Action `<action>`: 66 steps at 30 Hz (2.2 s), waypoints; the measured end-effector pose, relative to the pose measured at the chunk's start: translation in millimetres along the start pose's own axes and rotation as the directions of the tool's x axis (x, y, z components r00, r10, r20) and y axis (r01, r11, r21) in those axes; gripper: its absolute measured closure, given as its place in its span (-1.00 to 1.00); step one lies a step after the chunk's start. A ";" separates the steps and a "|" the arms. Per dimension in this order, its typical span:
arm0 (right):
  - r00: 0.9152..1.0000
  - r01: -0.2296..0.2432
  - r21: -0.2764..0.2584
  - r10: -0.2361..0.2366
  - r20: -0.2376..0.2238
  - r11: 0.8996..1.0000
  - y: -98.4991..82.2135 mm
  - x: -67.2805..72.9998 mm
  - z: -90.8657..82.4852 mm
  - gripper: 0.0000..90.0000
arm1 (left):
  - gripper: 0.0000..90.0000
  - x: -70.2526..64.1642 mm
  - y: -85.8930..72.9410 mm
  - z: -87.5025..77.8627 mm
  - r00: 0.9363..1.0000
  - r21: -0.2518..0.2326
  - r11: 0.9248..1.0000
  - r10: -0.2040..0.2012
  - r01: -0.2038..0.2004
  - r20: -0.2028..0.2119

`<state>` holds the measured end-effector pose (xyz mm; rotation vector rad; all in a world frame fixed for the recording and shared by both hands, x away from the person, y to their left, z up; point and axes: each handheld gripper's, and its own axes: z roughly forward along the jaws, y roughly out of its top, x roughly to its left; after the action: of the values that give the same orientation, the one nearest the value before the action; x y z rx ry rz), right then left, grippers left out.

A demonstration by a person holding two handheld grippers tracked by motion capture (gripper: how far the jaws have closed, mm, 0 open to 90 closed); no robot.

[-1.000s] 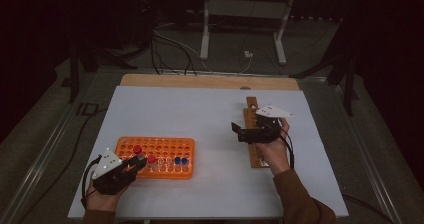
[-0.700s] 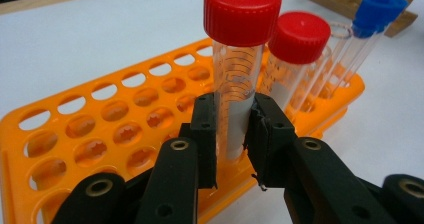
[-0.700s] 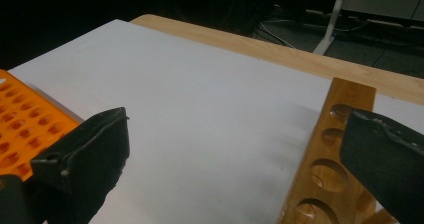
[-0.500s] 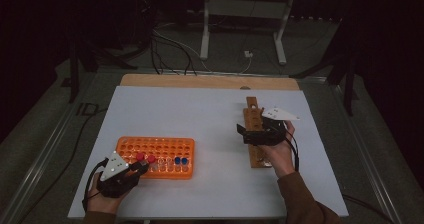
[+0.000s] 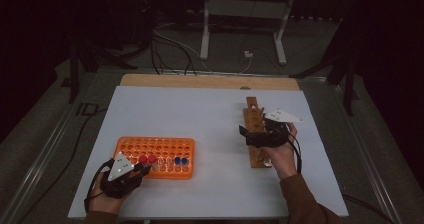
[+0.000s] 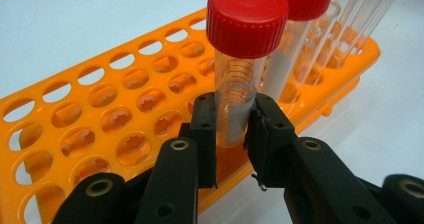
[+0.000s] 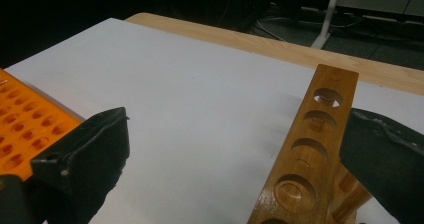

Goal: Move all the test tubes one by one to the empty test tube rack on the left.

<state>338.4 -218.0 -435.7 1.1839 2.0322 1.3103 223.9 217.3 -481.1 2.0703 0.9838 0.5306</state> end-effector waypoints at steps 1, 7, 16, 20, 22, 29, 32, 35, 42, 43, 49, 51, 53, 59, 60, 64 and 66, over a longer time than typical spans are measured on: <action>1.000 0.000 0.000 0.000 0.000 1.000 -0.5 -0.4 -0.4 -1.00 | 0.66 -0.2 -0.1 0.5 1.000 0.004 1.000 -0.001 0.001 -0.001; 1.000 -0.004 -0.003 0.004 -0.001 1.000 -4.4 -2.2 -3.8 -1.00 | 0.67 0.9 -0.4 1.4 1.000 0.012 1.000 -0.003 0.003 0.005; 1.000 -0.017 -0.014 0.017 0.000 1.000 -11.7 -6.4 -8.9 -1.00 | 0.41 2.6 -2.4 -0.4 1.000 0.010 1.000 -0.021 0.021 0.014; 1.000 -0.025 -0.022 0.026 0.004 0.999 -14.2 -9.3 -11.2 -1.00 | 0.20 3.0 -2.0 -4.5 0.999 -0.017 0.999 -0.035 0.036 0.032; 1.000 -0.027 -0.023 0.027 0.006 0.999 -15.6 -10.4 -12.4 -1.00 | 0.13 3.9 -0.7 -8.2 0.998 -0.046 0.998 -0.045 0.047 0.039; 1.000 -0.022 -0.027 0.023 0.018 0.999 -20.7 -13.5 -17.5 -1.00 | -0.17 6.4 3.7 -18.4 0.997 -0.139 0.987 -0.069 0.075 0.045; 0.999 -0.021 -0.029 0.022 0.024 0.999 -23.0 -15.0 -19.6 -1.00 | -0.33 8.3 7.2 -24.4 0.996 -0.187 0.978 -0.086 0.090 0.027; 0.999 -0.025 -0.033 0.026 0.024 0.999 -26.1 -16.6 -22.2 -1.00 | -0.47 11.5 10.6 -29.5 0.994 -0.231 0.967 -0.110 0.108 0.007; 0.999 -0.038 -0.054 0.039 0.020 0.998 -35.9 -17.7 -29.8 -1.00 | -0.81 19.4 14.4 -37.0 0.986 -0.307 0.942 -0.159 0.137 -0.048; 0.999 -0.041 -0.057 0.042 0.020 0.998 -37.5 -18.1 -30.8 -1.00 | -0.83 20.3 14.2 -37.7 0.984 -0.316 0.938 -0.169 0.144 -0.053; 0.999 -0.049 -0.068 0.050 0.019 0.996 -46.5 -18.9 -37.5 -1.00 | -0.96 27.1 13.7 -38.7 0.974 -0.340 0.926 -0.207 0.164 -0.094; 0.999 -0.046 -0.067 0.047 0.023 0.997 -50.0 -18.9 -40.3 -1.00 | -0.97 29.5 13.6 -38.0 0.970 -0.346 0.922 -0.219 0.171 -0.102; 0.999 -0.045 -0.070 0.047 0.022 0.997 -52.3 -19.6 -42.7 -1.00 | -0.97 31.5 13.9 -37.1 0.968 -0.348 0.922 -0.224 0.171 -0.116; 0.999 -0.042 -0.087 0.045 0.025 0.995 -57.3 -21.0 -49.8 -1.00 | -0.97 35.7 13.9 -34.6 0.961 -0.351 0.919 -0.241 0.181 -0.138; 0.999 -0.042 -0.088 0.045 0.027 0.995 -57.8 -21.0 -50.5 -1.00 | -0.97 36.3 13.4 -33.9 0.959 -0.353 0.917 -0.248 0.186 -0.139; 0.999 -0.038 -0.103 0.042 0.032 0.994 -61.3 -21.5 -54.4 -1.00 | -0.97 39.4 10.8 -30.4 0.951 -0.341 0.918 -0.267 0.202 -0.156; 0.999 -0.035 -0.111 0.039 0.034 0.993 -63.5 -22.1 -56.8 -1.00 | -0.97 40.2 9.8 -28.8 0.948 -0.333 0.920 -0.272 0.205 -0.166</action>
<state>281.8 -276.9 -468.3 1.1916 1.8956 1.3892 235.0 258.2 -453.9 1.6089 1.1747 0.7349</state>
